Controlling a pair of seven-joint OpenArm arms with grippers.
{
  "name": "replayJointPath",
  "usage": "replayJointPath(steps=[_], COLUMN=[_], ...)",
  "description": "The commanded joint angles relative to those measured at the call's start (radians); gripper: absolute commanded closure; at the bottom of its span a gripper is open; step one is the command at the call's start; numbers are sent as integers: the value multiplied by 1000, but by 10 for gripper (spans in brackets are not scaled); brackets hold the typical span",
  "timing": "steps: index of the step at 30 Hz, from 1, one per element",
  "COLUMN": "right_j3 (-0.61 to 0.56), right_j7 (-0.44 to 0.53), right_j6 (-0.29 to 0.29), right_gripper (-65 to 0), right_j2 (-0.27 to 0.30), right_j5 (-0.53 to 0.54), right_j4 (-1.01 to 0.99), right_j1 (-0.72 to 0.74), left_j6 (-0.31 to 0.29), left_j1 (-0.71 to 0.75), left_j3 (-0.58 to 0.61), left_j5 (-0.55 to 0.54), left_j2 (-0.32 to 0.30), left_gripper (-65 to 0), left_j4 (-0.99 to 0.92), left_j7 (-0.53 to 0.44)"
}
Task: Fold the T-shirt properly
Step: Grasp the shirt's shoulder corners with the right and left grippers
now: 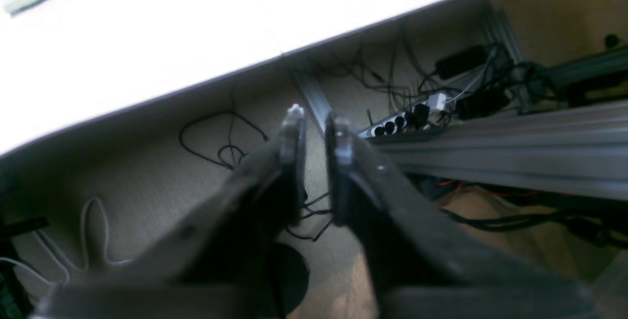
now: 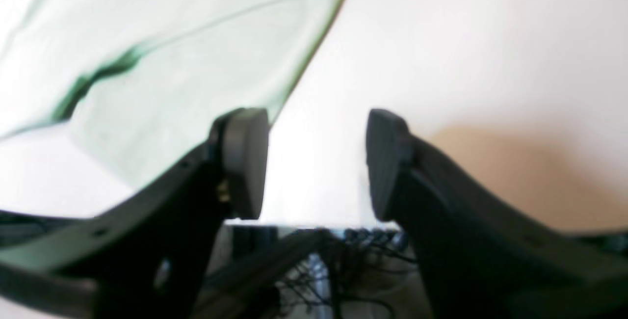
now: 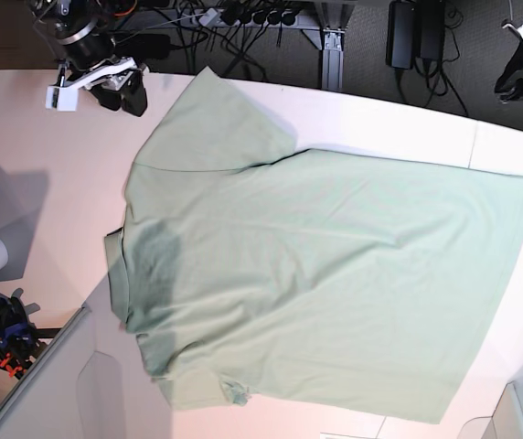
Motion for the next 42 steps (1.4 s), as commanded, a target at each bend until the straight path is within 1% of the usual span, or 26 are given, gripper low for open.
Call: replayJointPath(steps=[1, 3, 4, 5, 7, 11, 15, 17, 19, 20, 23, 24, 27, 30, 32, 34, 39, 42], right_j3=[-7, -35, -50, -66, -99, -159, -179, -179, -179, -179, -179, -179, -179, -179, -179, -179, -179, -179], right_j7=[19, 18, 18, 18, 18, 19, 18, 18, 18, 18, 19, 19, 19, 19, 19, 19, 19, 18], right_j6=[5, 5, 5, 5, 5, 5, 5, 5, 5, 5, 5, 5, 5, 5, 5, 5, 5, 5], right_gripper=[-317, -317, -317, -317, -317, -317, -317, -317, -317, -317, -316, -316, -316, -316, -316, -316, -316, -316], right_j2=[-6, -31, -43, -56, -84, -150, -220, -248, -265, -267, -263, -261, -261, -261, -261, -261, -262, -261], right_j5=[14, 3, -1, 0, -1, -28, -40, -64, -76, -80, -98, -98, -99, -99, -98, -98, -98, -98], right_j4=[-10, -62, -84, -105, -131, -138, -138, -138, -138, -138, -138, -138, -138, -138, -138, -138, -138, -138], right_j1=[15, 52, 67, 80, 97, 116, 115, 115, 112, 111, 113, 113, 113, 113, 113, 113, 113, 112], left_j6=[-15, -15, -15, -15, -15, 35, 121, 148, 158, 178, 276, 293, 299, 296, 273, 258, 252, 252], left_j1=[9, 8, 8, 8, 4, -20, -84, -120, -151, -166, -220, -239, -307, -382, -429, -472, -578, -627], left_j3=[-10, -10, -10, -10, -10, -11, -15, -15, -15, -15, -15, -15, -15, -12, 1, 30, 143, 182], left_j5=[-25, -46, -55, -60, -59, -31, -9, 12, 24, 27, 31, 37, 37, -30, -68, -69, -69, -71], left_j2=[-20, -29, -37, -43, -58, -90, -114, -130, -144, -147, -146, -147, -146, -145, -143, -140, -123, -104], left_gripper=[-204, -297, -325, -334, -334, -334, -333, -333, -333, -333, -333, -333, -333, -333, -333, -333, -333, -333], left_j4=[15, 15, 15, 15, 15, 14, 13, 11, 8, 8, -1, -15, -104, -231, -306, -367, -486, -534], left_j7=[-13, -3, 0, 0, 1, 0, 1, 1, 1, 11, 67, 68, 68, 78, 91, 90, 90, 98])
